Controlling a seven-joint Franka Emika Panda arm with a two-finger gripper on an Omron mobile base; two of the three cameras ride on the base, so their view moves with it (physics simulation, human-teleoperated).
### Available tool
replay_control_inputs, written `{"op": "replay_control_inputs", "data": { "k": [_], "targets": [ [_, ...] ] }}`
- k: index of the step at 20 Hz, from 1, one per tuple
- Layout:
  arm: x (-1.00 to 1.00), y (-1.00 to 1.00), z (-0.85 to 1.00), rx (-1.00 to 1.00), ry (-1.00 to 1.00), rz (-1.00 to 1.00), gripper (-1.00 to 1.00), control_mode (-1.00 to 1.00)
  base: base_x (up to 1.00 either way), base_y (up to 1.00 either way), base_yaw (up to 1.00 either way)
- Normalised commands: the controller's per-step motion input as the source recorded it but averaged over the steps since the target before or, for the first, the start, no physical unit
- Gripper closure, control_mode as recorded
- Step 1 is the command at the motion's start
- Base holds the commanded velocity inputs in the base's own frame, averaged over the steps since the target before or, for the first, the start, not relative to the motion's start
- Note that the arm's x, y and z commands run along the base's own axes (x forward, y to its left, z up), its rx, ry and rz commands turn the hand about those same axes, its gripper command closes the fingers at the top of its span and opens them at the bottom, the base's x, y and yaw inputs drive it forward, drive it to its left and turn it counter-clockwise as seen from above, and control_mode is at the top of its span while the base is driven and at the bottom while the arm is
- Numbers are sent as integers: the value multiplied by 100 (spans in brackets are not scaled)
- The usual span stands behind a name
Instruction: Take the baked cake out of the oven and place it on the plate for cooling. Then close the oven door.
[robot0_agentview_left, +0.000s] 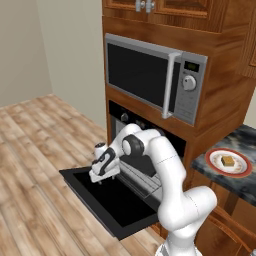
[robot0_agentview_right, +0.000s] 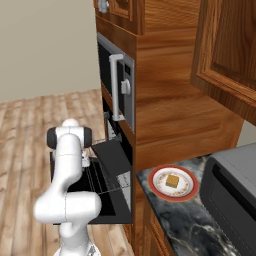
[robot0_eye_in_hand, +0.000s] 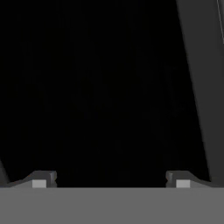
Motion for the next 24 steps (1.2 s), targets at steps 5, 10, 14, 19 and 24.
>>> {"op": "replay_control_inputs", "data": {
  "k": [5,10,14,19,24],
  "targets": [
    [46,-21,-26,-1,0,0,-100,-100,0,0,0],
    [47,-38,-17,-6,0,-3,-100,-100,0,0,0],
    [45,-46,-14,-7,0,-3,-100,-100,0,0,0],
    [43,-49,-11,-7,0,-3,-100,-100,0,0,0],
    [43,-44,-10,-7,0,-2,-100,-100,0,0,0]
  ]
}}
